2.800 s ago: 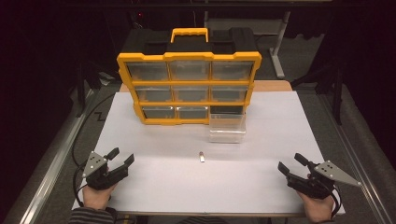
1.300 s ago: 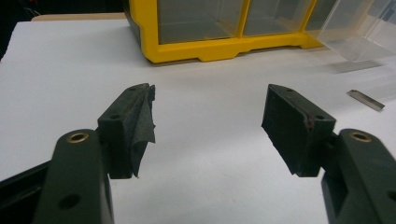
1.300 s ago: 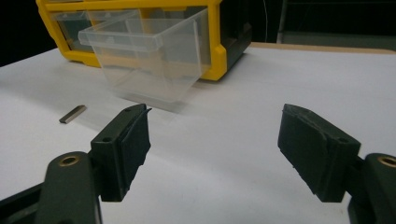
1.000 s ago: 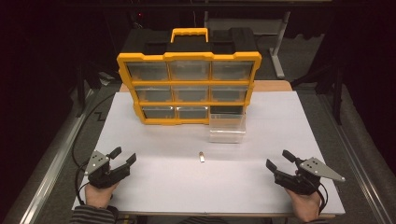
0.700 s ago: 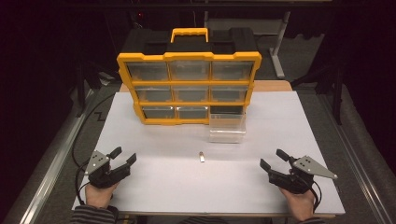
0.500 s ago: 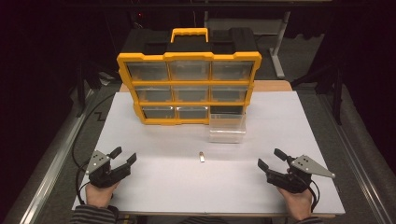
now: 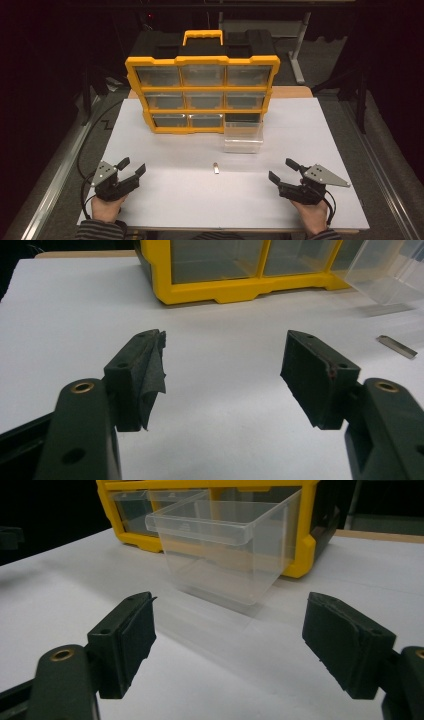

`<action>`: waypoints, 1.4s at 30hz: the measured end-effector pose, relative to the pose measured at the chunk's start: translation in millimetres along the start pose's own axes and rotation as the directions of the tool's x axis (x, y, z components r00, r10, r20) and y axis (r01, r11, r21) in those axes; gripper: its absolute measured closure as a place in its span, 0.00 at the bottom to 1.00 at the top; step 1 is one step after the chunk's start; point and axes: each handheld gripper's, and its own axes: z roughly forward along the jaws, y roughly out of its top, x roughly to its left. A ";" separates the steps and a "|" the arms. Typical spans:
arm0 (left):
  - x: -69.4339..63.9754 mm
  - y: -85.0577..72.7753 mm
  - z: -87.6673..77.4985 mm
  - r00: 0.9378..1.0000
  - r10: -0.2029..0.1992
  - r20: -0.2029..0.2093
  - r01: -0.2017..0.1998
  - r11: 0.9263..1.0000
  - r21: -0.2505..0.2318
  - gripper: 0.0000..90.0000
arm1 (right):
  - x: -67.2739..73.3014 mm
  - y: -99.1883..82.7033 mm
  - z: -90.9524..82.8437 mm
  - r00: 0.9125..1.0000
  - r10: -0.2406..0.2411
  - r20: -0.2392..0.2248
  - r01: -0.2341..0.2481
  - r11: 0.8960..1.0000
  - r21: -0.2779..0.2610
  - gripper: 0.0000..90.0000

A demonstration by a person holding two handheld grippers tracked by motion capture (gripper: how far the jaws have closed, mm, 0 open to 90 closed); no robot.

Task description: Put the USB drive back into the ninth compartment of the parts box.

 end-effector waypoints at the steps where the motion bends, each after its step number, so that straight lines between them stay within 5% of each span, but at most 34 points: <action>1: -0.1 0.0 0.0 1.000 0.001 0.000 -0.001 1.000 0.000 0.38 | 1.0 0.3 1.5 1.000 0.002 -0.007 -0.002 1.000 -0.002 0.24; 18: -0.9 0.1 -1.0 1.000 0.004 0.007 -0.004 1.000 -0.002 0.38 | 12.9 5.7 17.8 0.999 -0.014 -0.037 0.014 1.000 0.005 0.27; 42: -2.3 0.1 0.1 1.000 0.016 0.017 -0.016 1.000 0.004 0.37 | 45.9 15.1 56.7 0.984 -0.049 -0.169 0.057 0.998 0.040 0.24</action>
